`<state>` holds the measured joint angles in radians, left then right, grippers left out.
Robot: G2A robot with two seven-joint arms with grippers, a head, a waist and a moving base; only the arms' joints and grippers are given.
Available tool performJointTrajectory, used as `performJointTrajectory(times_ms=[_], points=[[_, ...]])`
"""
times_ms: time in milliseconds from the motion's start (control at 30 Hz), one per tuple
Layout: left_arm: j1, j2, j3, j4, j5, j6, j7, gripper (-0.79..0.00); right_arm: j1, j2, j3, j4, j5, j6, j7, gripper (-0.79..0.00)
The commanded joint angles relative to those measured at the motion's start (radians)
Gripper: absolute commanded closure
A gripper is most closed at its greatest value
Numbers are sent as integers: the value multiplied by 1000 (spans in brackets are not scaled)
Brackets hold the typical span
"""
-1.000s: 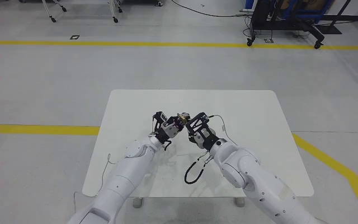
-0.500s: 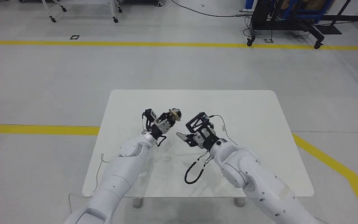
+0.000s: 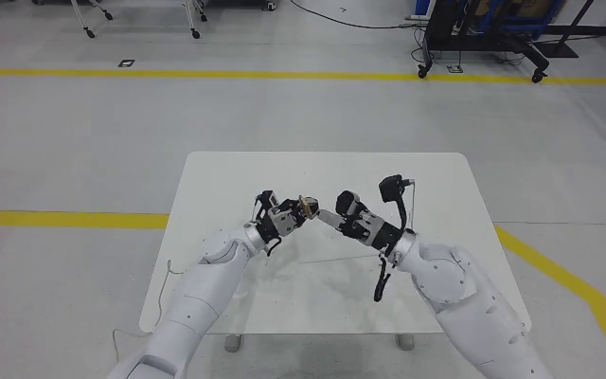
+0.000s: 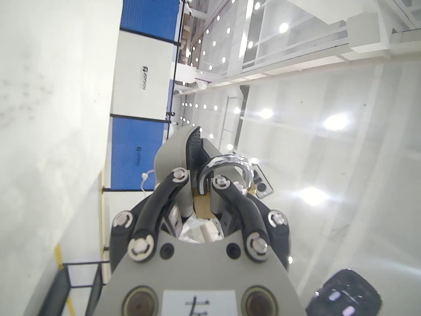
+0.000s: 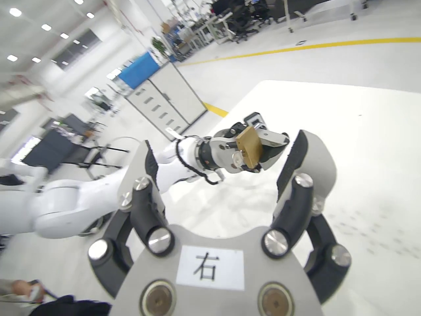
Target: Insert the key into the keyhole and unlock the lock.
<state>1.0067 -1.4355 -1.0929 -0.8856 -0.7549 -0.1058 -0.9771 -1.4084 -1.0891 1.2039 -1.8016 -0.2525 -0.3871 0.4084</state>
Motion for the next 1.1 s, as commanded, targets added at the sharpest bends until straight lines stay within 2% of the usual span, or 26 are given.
performJointTrajectory(times_ms=[0, 100, 233, 400, 667, 1067], points=[[-10, -1, -1, 20, -30, 47, -28, 0, 9, 2, 8, 39, 182, -91, 72, 0], [-24, -6, 3, 45, -60, 79, -44, 0, 36, 3, -1, 99, 342, -191, 185, 0], [-34, -15, 18, 72, -94, 97, -84, 0, 92, -1, -43, 187, 503, -245, 330, 0], [-52, -24, 33, 113, -104, 90, -100, 0, 166, -10, -97, 275, 531, -252, 420, 0], [-73, -33, 42, 155, -113, 71, -123, 0, 239, -30, -165, 360, 496, -227, 407, 0], [-84, -40, 53, 177, -102, 52, -136, 0, 289, -50, -218, 421, 415, -185, 345, 0]])
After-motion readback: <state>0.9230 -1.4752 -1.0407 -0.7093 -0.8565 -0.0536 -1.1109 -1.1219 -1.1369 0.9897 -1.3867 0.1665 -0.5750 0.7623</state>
